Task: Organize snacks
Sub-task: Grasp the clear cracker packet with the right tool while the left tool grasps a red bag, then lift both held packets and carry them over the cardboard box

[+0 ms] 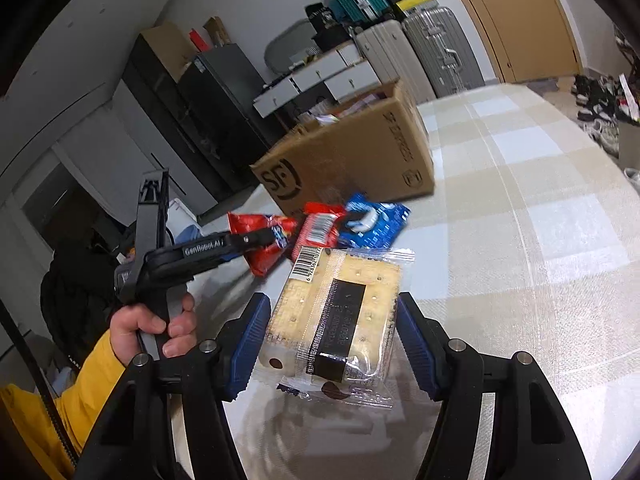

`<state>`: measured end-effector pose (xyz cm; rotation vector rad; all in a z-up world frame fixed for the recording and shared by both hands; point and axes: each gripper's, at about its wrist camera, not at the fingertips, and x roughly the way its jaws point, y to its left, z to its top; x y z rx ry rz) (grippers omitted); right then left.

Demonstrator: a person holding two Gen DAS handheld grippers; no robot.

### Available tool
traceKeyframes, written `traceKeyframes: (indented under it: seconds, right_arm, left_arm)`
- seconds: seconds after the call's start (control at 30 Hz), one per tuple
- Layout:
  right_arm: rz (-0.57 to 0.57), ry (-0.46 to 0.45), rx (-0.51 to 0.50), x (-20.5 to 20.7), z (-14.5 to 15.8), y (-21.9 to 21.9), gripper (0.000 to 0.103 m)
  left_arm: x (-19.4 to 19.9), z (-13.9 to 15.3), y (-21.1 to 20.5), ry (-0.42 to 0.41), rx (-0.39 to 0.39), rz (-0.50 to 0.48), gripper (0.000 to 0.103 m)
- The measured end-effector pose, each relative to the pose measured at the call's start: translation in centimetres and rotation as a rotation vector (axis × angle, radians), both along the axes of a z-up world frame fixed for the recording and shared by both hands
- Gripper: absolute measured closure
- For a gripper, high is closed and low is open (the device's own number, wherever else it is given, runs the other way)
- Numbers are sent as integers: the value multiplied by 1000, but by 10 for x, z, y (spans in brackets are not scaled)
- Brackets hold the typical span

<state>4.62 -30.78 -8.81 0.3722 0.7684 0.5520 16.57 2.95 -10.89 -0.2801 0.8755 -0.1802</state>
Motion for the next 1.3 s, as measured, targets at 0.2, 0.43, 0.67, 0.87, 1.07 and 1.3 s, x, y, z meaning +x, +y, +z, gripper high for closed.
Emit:
traceKeyframes:
  seconds: [0.2, 0.43, 0.67, 0.87, 1.07, 1.3]
  right_arm:
    - [15, -24, 3, -9, 12, 9, 38]
    - [22, -47, 15, -23, 27, 13, 38]
    - [40, -77, 31, -41, 43, 17, 38]
    - [52, -82, 24, -58, 47, 20, 38]
    - [47, -71, 10, -67, 45, 21, 38]
    - [53, -62, -1, -70, 41, 23, 38]
  left_arm:
    - [-44, 26, -4, -82, 75, -5, 69]
    - [-102, 56, -11, -139, 87, -37, 69]
    - [-159, 77, -16, -164, 37, -93, 69]
    - [-203, 89, -13, -178, 10, -110, 69]
    - [-232, 91, -15, -175, 1, -130, 69]
    - [-241, 88, -22, -160, -11, -163, 69]
